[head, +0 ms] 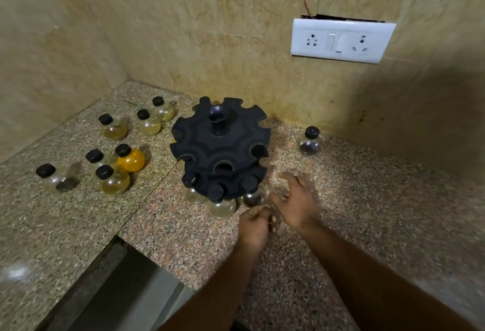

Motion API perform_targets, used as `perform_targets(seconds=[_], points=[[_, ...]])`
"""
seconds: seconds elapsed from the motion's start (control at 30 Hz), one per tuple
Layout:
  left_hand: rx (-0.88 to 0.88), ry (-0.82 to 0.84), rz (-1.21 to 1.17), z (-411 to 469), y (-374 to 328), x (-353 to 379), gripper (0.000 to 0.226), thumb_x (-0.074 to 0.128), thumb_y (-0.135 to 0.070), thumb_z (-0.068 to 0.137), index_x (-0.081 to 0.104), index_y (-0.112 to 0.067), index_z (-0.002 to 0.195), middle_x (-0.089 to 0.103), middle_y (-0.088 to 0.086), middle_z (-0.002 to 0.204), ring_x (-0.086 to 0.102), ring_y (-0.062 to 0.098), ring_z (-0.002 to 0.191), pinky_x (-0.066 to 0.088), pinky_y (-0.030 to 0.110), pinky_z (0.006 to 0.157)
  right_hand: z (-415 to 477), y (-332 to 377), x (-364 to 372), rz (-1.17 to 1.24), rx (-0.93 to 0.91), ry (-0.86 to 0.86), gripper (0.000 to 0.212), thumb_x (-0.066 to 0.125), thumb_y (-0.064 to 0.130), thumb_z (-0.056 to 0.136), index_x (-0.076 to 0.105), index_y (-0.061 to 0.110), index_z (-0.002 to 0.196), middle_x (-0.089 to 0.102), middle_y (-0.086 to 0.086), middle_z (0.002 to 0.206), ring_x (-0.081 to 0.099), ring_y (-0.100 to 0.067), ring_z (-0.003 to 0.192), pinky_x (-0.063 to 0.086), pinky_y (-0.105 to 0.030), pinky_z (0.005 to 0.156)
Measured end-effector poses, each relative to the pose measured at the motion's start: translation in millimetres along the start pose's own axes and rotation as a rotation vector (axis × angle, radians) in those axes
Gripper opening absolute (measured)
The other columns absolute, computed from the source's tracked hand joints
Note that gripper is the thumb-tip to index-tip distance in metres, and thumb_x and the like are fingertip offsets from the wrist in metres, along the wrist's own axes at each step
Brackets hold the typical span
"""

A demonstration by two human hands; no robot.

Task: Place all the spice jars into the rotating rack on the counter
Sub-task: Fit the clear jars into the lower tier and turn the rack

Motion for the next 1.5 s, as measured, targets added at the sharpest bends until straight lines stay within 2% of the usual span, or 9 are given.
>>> perform_targets(seconds=[0.17, 0.3, 0.43, 0.63, 0.8, 0.97, 1.1, 1.33, 1.5], points=[[0.175, 0.096, 0.293, 35.3, -18.9, 52.3, 0.020, 0.060, -0.014, 0.098, 0.074, -0.011, 0.084, 0.068, 0.001, 0.077, 0.061, 0.019, 0.072, 0.050, 0.033, 0.070, 14.9, -41.9, -35.6, -0.030, 0.103, -0.090, 0.054, 0.066, 0.040, 0.092, 0.051, 0.024, 0.142, 0.051, -0.009, 0.145, 0.055, -0.028, 0.123, 0.046, -0.036, 0.097], [0.326, 0.126, 0.489, 61.7, -54.0, 94.8, 0.020, 0.059, -0.012, 0.099, 0.073, -0.014, 0.113, 0.066, -0.006, 0.109, 0.063, 0.015, 0.105, 0.046, 0.008, 0.080, 30.2, -74.3, -56.1, -0.064, 0.185, -0.104, 0.058, 0.066, 0.042, 0.091, 0.047, 0.025, 0.143, 0.051, -0.013, 0.142, 0.057, -0.032, 0.120, 0.047, -0.039, 0.096], [0.408, 0.137, 0.637, 92.9, -75.3, 130.3, 0.031, 0.060, -0.017, 0.096, 0.064, -0.020, 0.126, 0.069, 0.005, 0.119, 0.066, 0.029, 0.107, 0.054, 0.035, 0.089, 45.5, -112.0, -63.1, -0.093, 0.301, -0.080, 0.062, 0.065, 0.046, 0.090, 0.042, 0.029, 0.145, 0.041, -0.011, 0.151, 0.050, -0.035, 0.128, 0.046, -0.046, 0.100], [0.573, 0.081, 0.841, 121.2, -103.4, 171.6, 0.062, 0.066, -0.027, 0.094, 0.040, -0.025, 0.150, 0.046, 0.001, 0.150, 0.046, 0.022, 0.134, 0.037, 0.026, 0.100, 70.2, -150.9, -65.5, -0.264, 0.363, -0.025, 0.083, 0.059, 0.066, 0.083, 0.027, 0.035, 0.153, 0.016, -0.010, 0.167, 0.017, -0.035, 0.152, 0.016, -0.063, 0.117], [0.613, 0.061, 0.932, 164.4, -106.5, 187.1, 0.064, 0.067, -0.038, 0.089, 0.042, -0.030, 0.148, 0.054, -0.004, 0.144, 0.050, 0.022, 0.134, 0.046, 0.044, 0.108, 81.0, -169.1, -52.9, -0.341, 0.365, 0.097, 0.092, 0.043, 0.078, 0.084, 0.008, 0.037, 0.159, -0.005, -0.008, 0.170, -0.007, -0.035, 0.155, 0.000, -0.063, 0.118], [0.639, 0.031, 1.010, 181.8, -113.1, 201.8, 0.057, 0.070, -0.032, 0.092, 0.050, -0.029, 0.145, 0.059, 0.001, 0.141, 0.054, 0.024, 0.129, 0.050, 0.040, 0.103, 81.0, -175.4, -47.6, -0.350, 0.331, 0.075, 0.090, 0.035, 0.079, 0.087, 0.002, 0.037, 0.160, -0.009, -0.008, 0.170, -0.012, -0.034, 0.154, -0.006, -0.060, 0.119], [0.675, 0.004, 0.958, 173.7, -108.5, 202.8, 0.052, 0.078, -0.035, 0.082, 0.062, -0.033, 0.132, 0.067, -0.003, 0.127, 0.060, 0.024, 0.120, 0.056, 0.046, 0.094, 82.4, -174.1, -52.5, -0.316, 0.336, 0.046, 0.087, 0.040, 0.071, 0.090, 0.004, 0.035, 0.160, -0.002, -0.010, 0.170, -0.005, -0.036, 0.155, 0.000, -0.061, 0.120], [0.800, 0.119, 1.007, 125.2, -76.6, 195.1, 0.051, 0.078, -0.042, 0.080, 0.063, -0.032, 0.127, 0.068, -0.006, 0.120, 0.059, 0.018, 0.113, 0.055, 0.040, 0.091, 87.2, -131.4, -66.3, 0.021, 0.114, -0.188, 0.066, 0.054, 0.044, 0.091, 0.035, 0.023, 0.151, 0.047, -0.009, 0.150, 0.047, -0.030, 0.134, 0.045, -0.053, 0.105], [0.490, 0.166, 0.626, 102.0, -49.3, 152.7, 0.061, 0.072, -0.055, 0.082, 0.053, -0.037, 0.137, 0.058, -0.011, 0.126, 0.056, 0.007, 0.113, 0.049, 0.023, 0.083, 73.3, -121.9, -62.9, 0.027, 0.103, -0.198, 0.049, 0.067, 0.037, 0.090, 0.055, 0.022, 0.135, 0.064, -0.003, 0.123, 0.061, -0.025, 0.108, 0.053, -0.046, 0.088]])
Point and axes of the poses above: each hand's wrist, its own z-axis towards the middle knuckle, its own x-axis out of the palm, y = z × x, the point moved 6 cm from there along z, towards the middle knuckle
